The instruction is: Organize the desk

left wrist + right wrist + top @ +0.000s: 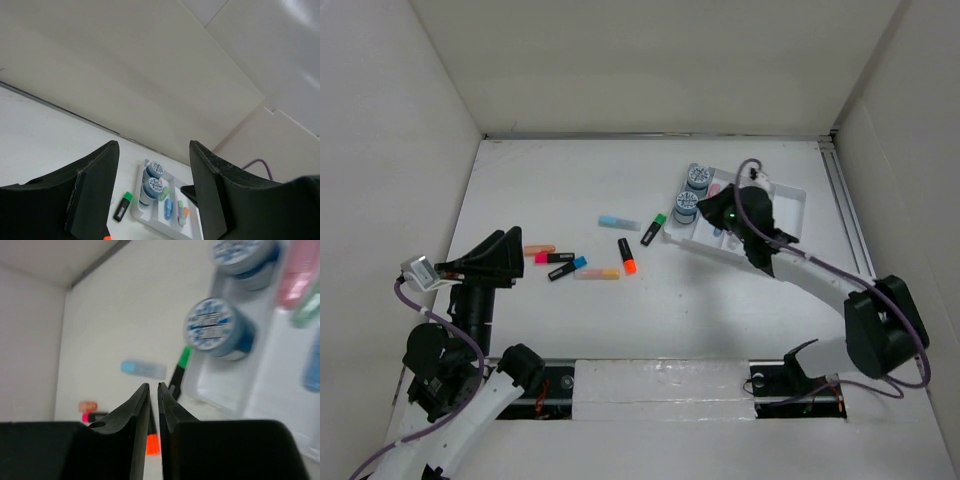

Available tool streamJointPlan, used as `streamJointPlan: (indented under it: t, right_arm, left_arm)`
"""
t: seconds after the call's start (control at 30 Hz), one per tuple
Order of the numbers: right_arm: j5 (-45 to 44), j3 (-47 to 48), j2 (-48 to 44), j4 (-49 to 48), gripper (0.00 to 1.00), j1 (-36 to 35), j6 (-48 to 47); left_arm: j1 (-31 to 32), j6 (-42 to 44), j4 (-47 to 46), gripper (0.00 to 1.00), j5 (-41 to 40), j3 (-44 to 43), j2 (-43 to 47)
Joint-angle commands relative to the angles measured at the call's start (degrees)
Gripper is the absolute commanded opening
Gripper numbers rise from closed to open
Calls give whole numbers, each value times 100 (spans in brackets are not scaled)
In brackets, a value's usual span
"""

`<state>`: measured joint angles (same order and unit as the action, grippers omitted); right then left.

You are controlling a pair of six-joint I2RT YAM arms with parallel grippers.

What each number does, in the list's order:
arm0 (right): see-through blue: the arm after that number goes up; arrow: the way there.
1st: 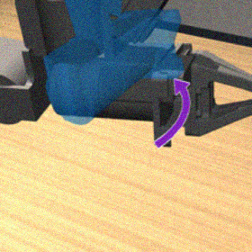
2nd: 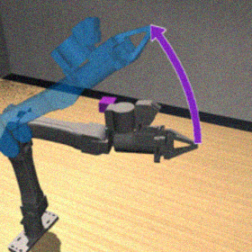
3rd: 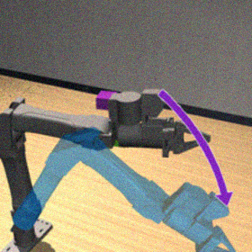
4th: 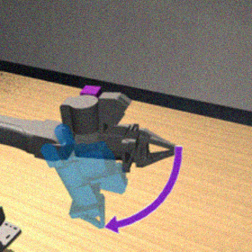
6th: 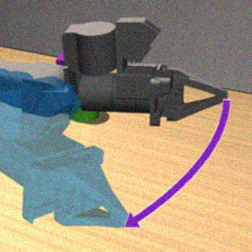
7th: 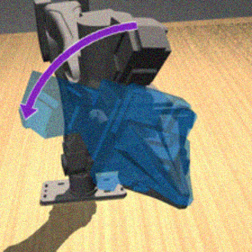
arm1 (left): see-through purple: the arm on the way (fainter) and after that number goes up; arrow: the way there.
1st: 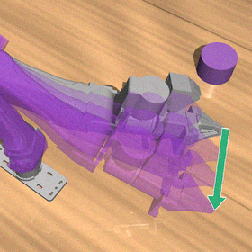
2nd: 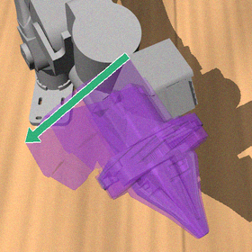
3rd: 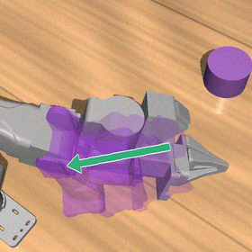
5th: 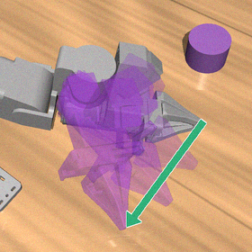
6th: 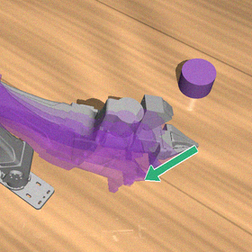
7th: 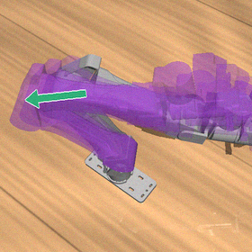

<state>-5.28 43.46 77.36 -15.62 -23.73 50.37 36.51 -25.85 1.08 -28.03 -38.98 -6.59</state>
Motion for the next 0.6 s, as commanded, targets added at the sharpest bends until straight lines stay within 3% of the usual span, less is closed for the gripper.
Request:
streamJointPlan:
  t: [0.0,0.13,0.17,0.27,0.57]
  right_arm:
    - [-16,986,804,259,19,-895,-1280]
    - [-412,1901,1667,709,40,-1810,-2152]
    - [-456,2146,1816,787,53,-1985,-2267]
    - [-466,2822,2387,1138,70,-2040,-2602]
    - [-1148,4881,4250,2887,78,-2223,-3401]
  left_arm:
    - [-30,53,-284,54,87,13,-97]
    - [-30,53,-293,54,78,22,-97]
    - [-30,53,-293,54,79,14,-106]
    - [-30,53,-293,54,79,13,-106]
    - [-30,71,-310,54,61,22,-106]
